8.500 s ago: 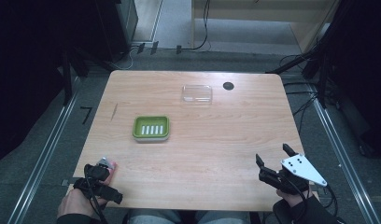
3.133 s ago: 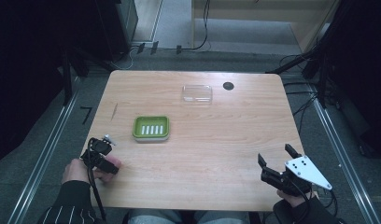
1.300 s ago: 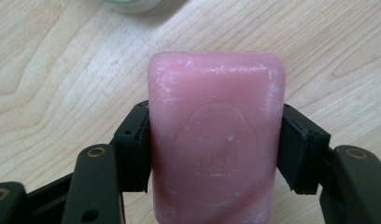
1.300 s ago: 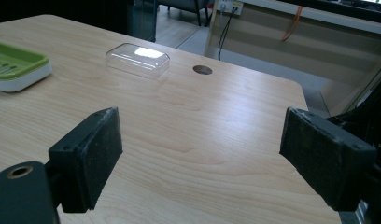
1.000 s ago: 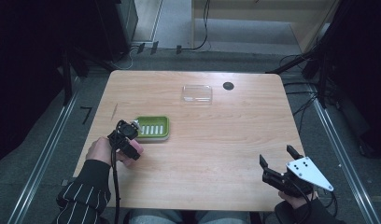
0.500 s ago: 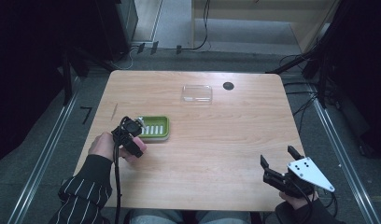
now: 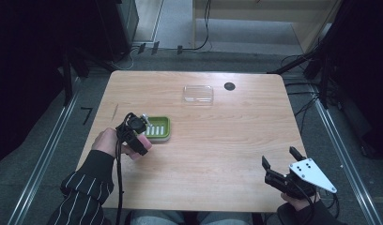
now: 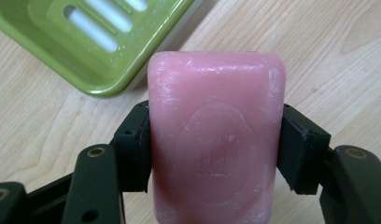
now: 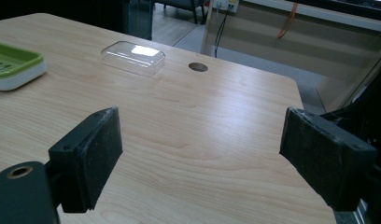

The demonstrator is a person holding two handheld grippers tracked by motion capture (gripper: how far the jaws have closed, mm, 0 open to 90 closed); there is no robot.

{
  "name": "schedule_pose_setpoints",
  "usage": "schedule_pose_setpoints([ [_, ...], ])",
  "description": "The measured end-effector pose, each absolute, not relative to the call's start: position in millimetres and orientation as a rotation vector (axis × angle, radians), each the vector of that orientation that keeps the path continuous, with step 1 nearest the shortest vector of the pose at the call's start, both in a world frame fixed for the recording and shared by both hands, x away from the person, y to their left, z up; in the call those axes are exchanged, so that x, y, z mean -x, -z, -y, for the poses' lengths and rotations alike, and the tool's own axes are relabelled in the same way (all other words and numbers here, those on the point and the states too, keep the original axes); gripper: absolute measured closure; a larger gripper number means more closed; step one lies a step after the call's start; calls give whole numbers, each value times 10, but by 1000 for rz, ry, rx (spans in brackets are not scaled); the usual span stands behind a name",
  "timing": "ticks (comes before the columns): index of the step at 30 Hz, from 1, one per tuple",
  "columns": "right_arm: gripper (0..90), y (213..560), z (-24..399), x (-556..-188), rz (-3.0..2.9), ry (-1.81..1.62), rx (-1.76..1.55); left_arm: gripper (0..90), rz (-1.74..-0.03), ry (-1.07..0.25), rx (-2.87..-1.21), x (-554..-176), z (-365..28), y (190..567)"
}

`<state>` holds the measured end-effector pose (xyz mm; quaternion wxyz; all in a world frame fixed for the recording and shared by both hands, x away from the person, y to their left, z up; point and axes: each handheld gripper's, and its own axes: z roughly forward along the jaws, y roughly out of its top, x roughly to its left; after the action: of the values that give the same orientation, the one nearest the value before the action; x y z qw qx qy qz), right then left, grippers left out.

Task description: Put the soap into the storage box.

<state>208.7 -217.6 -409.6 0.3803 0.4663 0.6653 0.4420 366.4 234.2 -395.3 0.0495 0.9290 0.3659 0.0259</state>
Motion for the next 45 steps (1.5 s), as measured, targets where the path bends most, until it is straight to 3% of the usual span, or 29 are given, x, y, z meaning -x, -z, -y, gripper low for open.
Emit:
schedule_pose_setpoints([
  [45,137,4103,2273,-1974,-1676,-1089,-1227,386,-856,-137,-2965,-4026,-2107,3892],
])
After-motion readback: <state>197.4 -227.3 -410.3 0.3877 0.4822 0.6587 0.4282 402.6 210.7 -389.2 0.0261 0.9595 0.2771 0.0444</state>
